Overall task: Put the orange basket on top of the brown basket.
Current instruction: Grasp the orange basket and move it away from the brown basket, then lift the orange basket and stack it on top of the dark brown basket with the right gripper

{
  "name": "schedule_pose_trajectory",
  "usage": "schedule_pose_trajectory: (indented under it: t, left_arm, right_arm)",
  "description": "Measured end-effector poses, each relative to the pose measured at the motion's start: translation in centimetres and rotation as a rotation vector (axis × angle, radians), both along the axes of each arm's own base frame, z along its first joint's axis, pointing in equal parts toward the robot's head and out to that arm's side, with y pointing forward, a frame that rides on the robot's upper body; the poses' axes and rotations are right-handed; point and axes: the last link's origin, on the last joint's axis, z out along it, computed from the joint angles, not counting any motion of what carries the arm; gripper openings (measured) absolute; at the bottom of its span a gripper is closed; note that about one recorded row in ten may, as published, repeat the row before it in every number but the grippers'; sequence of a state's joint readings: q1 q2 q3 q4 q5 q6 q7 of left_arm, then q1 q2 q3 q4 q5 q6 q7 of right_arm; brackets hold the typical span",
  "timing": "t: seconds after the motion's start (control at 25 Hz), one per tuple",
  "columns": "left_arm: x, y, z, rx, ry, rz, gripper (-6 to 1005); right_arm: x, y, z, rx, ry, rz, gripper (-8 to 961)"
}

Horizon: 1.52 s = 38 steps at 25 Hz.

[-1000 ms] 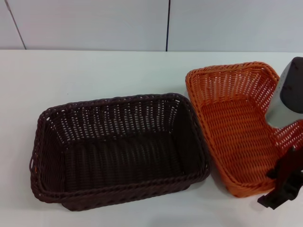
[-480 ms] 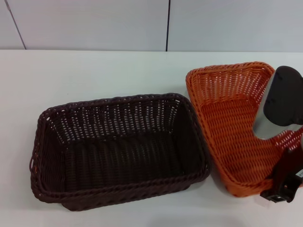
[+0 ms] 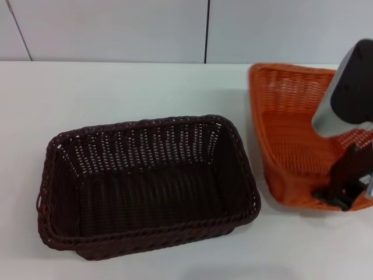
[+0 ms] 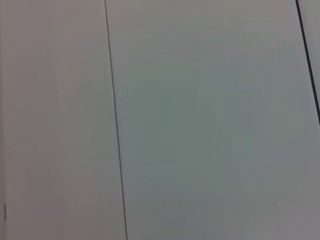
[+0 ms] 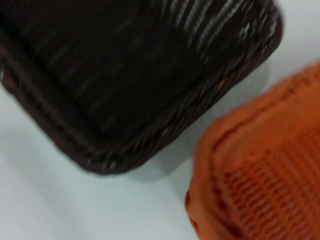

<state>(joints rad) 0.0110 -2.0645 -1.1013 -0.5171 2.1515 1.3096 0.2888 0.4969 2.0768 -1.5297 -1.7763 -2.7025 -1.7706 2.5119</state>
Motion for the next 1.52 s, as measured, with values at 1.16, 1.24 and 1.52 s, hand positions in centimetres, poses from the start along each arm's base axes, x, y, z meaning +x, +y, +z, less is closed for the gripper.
schedule_pose_trajectory:
  t: [1.16,1.24,1.52]
  left_arm:
    - [0.2,0.0,0.0,0.01,-0.002,-0.006,730]
    - [0.1,-0.1,-0.1,0.011,-0.016,-0.008,728]
    - [0.1,-0.1,-0.4,0.002,-0.054,-0.01,727]
  right_arm:
    - [-9.3,-2.2,-1.6,-0.2,-0.202,0.929,216]
    - [-9.3,-3.1,-2.7,-0.314,-0.274,1.081,223]
    - [-8.8,-4.3,-3.9,-0.465,-0.377,1.299,248]
